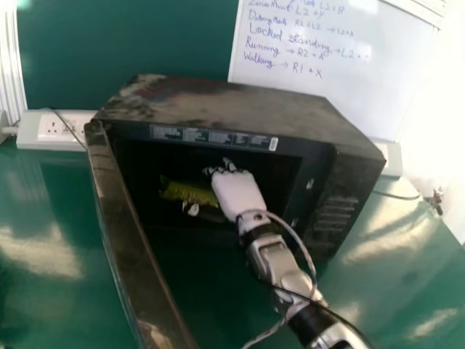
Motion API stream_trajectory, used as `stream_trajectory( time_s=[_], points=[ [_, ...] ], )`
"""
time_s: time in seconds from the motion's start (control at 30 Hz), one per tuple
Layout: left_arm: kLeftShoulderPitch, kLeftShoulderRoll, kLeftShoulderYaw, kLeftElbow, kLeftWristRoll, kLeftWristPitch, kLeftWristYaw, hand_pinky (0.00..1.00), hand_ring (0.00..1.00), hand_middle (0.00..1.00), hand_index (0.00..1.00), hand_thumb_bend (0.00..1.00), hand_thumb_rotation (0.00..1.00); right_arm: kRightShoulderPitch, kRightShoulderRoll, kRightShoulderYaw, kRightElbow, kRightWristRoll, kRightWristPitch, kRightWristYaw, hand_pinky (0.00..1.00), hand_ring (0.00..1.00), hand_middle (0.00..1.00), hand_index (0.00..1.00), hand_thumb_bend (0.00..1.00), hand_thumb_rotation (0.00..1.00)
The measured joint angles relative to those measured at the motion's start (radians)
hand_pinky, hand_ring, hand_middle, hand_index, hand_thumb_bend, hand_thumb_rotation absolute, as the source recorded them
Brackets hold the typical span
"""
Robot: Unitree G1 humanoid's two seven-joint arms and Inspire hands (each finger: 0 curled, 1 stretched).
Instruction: Put biscuit inside oven
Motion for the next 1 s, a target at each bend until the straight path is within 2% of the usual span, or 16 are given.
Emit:
stream_trajectory(
  time_s=[0.27, 0.5, 0.83, 1.0],
  points=[
    [-0.001, -0.001, -0.001, 0.000, -0.001, 0.003, 0.003, 0.44, 0.57, 0.67, 0.70, 0.70, 0.06, 0.112, -0.035, -0.045, -0.189, -0.011, 0.001, 0.042, 0.72, 0.77, 0.81, 0.83, 0.92, 0.79],
    [-0.004, -0.001, -0.001, 0.003, 0.000, 0.006, 0.010, 0.43, 0.58, 0.68, 0.71, 0.71, 0.08, 0.207, -0.066, -0.083, -0.294, -0.017, -0.044, 0.033, 0.70, 0.76, 0.80, 0.81, 0.90, 0.78],
    [-0.006, -0.001, -0.001, 0.004, -0.001, 0.008, 0.003, 0.44, 0.57, 0.67, 0.70, 0.69, 0.06, 0.361, -0.098, -0.170, -0.429, 0.009, -0.160, -0.032, 0.66, 0.74, 0.78, 0.79, 0.92, 0.71],
    [-0.005, -0.001, -0.001, 0.003, -0.001, 0.013, 0.003, 0.44, 0.58, 0.68, 0.70, 0.72, 0.08, 0.448, -0.108, -0.222, -0.499, 0.021, -0.217, -0.055, 0.66, 0.74, 0.78, 0.79, 0.91, 0.74]
  ],
)
